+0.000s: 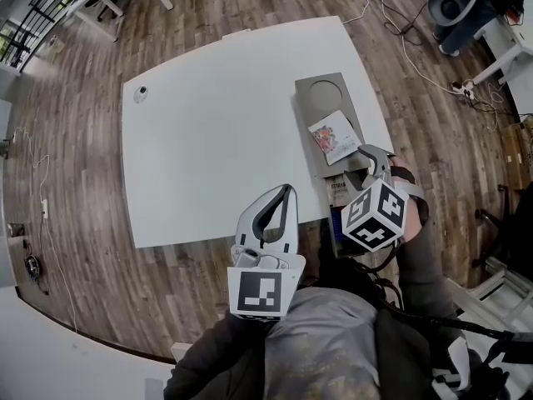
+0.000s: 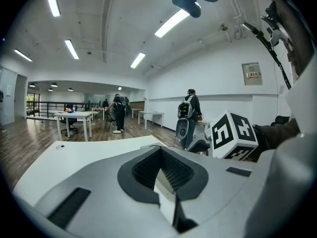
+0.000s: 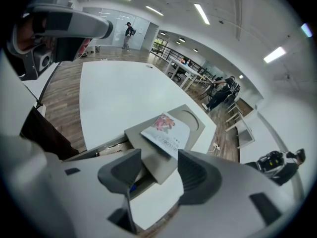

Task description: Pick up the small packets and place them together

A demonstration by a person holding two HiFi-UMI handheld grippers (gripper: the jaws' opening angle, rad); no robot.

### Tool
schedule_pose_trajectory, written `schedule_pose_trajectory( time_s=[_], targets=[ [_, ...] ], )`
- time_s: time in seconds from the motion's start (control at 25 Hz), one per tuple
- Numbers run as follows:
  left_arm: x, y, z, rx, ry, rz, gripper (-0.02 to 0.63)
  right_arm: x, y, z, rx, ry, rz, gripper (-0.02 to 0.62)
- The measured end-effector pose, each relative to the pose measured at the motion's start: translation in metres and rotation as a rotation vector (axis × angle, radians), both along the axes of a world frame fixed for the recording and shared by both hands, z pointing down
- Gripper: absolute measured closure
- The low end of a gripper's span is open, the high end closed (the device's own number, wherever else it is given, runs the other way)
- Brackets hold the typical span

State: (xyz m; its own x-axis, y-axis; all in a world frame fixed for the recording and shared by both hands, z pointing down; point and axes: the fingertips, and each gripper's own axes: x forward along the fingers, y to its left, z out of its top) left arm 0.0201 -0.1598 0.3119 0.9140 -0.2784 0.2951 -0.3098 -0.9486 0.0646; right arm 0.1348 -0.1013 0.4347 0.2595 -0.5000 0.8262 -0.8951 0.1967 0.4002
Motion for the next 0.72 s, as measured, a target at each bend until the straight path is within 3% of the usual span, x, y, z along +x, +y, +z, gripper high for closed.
schedule_pose_trajectory(
  time_s=[0.72],
  targets=[
    [-0.02, 0.06, -0.023, 0.053, 0.056, 0.252, 0.604, -0.039, 0.079, -0.019, 0.048, 0.045, 0.22, 0.372]
  ],
)
